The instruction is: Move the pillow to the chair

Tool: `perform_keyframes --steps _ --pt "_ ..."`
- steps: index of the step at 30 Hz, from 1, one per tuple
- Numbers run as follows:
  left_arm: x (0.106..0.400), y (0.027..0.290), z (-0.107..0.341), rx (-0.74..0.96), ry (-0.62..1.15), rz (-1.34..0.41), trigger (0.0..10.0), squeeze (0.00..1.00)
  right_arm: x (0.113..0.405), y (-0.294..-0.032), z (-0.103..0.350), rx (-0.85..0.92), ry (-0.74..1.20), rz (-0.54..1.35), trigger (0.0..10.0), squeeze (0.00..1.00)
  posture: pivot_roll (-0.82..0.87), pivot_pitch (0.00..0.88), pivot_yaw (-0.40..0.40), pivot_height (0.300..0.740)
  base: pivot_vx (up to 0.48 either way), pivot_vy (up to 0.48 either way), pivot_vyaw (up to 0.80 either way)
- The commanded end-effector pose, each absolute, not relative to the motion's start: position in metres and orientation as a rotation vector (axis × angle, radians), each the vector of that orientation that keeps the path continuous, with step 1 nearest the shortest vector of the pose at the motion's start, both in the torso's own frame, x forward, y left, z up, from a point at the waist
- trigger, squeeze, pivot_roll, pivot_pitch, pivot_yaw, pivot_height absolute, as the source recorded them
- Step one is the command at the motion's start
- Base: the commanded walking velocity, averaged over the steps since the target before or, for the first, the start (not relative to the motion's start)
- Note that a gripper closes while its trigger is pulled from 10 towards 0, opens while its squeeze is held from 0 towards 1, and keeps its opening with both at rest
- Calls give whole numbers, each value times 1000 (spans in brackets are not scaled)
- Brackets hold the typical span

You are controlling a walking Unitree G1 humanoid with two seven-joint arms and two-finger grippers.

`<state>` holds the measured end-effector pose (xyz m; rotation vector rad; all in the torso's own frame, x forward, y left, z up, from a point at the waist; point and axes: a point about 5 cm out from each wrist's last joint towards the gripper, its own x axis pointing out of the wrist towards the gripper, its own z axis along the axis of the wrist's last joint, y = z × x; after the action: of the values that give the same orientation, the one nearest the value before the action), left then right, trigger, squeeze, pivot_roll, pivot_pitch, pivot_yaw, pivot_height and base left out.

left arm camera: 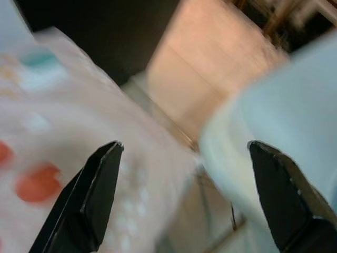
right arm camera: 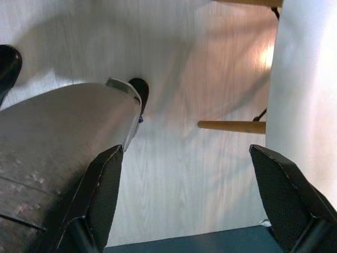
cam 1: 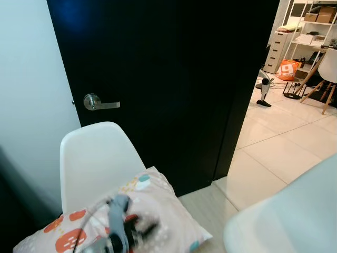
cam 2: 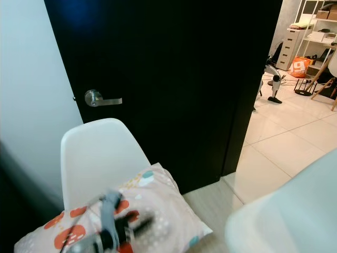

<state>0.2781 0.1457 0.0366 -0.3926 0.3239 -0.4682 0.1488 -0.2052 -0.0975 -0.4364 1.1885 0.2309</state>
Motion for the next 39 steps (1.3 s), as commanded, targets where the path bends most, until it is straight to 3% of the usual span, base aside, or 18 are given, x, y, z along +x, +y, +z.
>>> perform_keyframes --steps 1,6,12,19,23,28,39 --pt "275 163 17 -430 385 -294 10000 0 145 -204 -99 -433 1206 244 10000 0 25 33 -37 740 0 0 -688" --pt "261 179 -16 -335 511 -103 10000 0 142 -204 -100 -458 1215 255 10000 0 16 9 -31 740 0 0 -689" --pt "219 182 -56 -47 742 -113 10000 0 143 -203 -100 -467 1215 248 10000 0 20 4 -25 740 0 0 -698" --pt "206 186 -66 -122 785 -6 10000 0 147 -198 -100 -466 1204 258 10000 0 20 9 -17 740 0 0 -697" --pt "225 163 -55 -188 687 -118 10000 0 148 -193 -100 -459 1200 267 10000 0 20 15 -12 740 0 0 -706" --pt "230 150 -52 -180 663 -210 10000 0 147 -192 -100 -457 1204 267 10000 0 14 16 -5 740 0 0 -706" --pt "214 148 -65 -152 748 -217 10000 0 143 -193 -102 -448 1216 254 10000 0 -1 14 1 740 0 -234 -710"
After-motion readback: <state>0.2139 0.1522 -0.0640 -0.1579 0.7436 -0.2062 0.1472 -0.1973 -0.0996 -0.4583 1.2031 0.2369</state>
